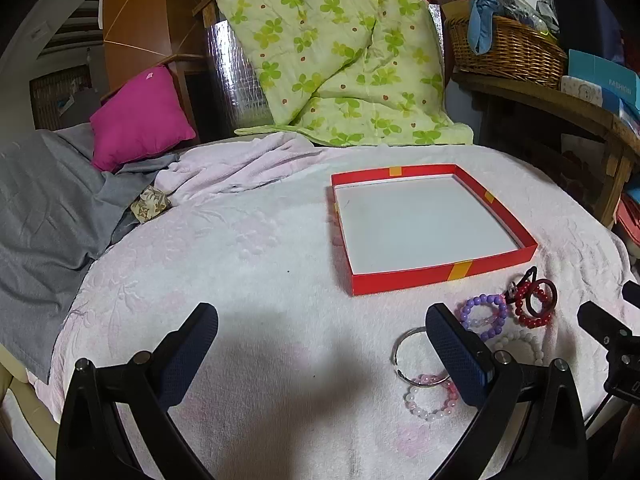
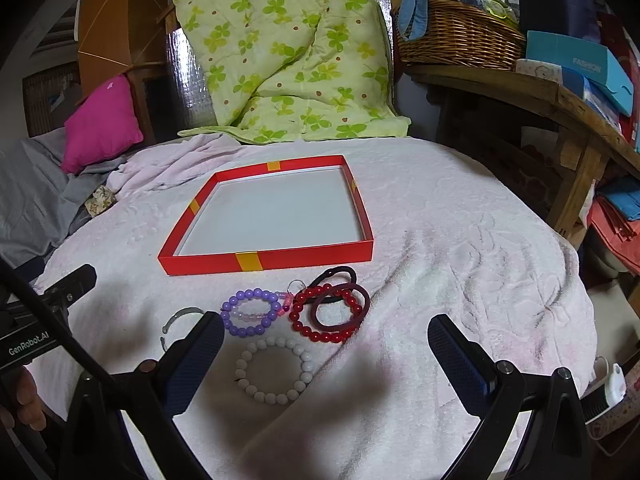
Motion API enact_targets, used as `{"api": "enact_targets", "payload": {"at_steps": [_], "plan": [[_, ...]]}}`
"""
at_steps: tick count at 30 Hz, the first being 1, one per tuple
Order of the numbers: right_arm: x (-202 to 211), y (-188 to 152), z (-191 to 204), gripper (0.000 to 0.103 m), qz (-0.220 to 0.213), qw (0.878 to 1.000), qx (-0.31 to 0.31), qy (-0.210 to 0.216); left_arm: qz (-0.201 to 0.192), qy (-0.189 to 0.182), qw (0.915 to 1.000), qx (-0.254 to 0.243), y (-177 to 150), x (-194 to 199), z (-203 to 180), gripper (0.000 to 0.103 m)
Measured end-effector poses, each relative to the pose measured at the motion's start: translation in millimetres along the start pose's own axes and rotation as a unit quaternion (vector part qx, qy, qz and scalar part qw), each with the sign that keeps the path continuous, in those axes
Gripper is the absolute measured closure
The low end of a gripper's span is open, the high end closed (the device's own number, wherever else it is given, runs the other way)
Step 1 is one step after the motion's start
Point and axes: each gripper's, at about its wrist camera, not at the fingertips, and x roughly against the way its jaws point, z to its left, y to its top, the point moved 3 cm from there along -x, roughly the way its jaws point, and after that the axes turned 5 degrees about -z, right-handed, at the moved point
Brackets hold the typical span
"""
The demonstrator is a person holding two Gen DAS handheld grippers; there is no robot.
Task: Organize jewelry
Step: 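Move both tools toward the bracelets lying beside the red tray, then grasp the dark maroon bangle with the right tool while the left tool grasps the silver bangle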
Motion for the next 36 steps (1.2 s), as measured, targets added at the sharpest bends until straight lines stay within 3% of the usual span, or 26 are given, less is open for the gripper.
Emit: {"api": "enact_targets", "payload": {"at_steps": [12, 18, 21, 27, 30, 33, 36], "plan": [[-5.1, -3.1, -17.6, 0.000, 0.001, 1.000, -0.010, -0.018, 0.008, -0.004, 0.9999, -0.003, -4.5, -9.2, -3.7, 0.000], [-6.6, 0.4, -42.3, 0.000, -0.002, 0.999, -0.031, -0.016, 0.029, -0.037, 0.9989, -0.002, -17.3, -30.3, -9.6, 0.000], [-15.4, 1.2, -58.6, 0.017, 0.015, 0.998, -0.051, 0.019, 0.040, -0.076, 0.9963, 0.000, -20.8, -38.0, -14.3, 0.000], [-54.9, -2.6, -71.9, 0.049, 0.079, 0.992, -0.070, 0.067, 0.057, -0.106, 0.9927, 0.001, -28.0, -50.5, -18.6, 0.002], [-77.2, 1.4, -69.4, 0.052, 0.097, 0.990, -0.068, 0.075, 0.070, -0.123, 0.9899, 0.009, -30.7, -56.3, -19.1, 0.014], [-102.6, 1.2, -61.2, 0.058, 0.126, 0.986, -0.068, 0.090, 0.080, -0.127, 0.9886, 0.006, -34.3, -60.8, -21.0, 0.020], [-121.9, -2.7, -54.4, 0.076, 0.152, 0.983, -0.064, 0.085, 0.097, -0.133, 0.9863, -0.012, -40.4, -68.1, -26.2, 0.031]]}}
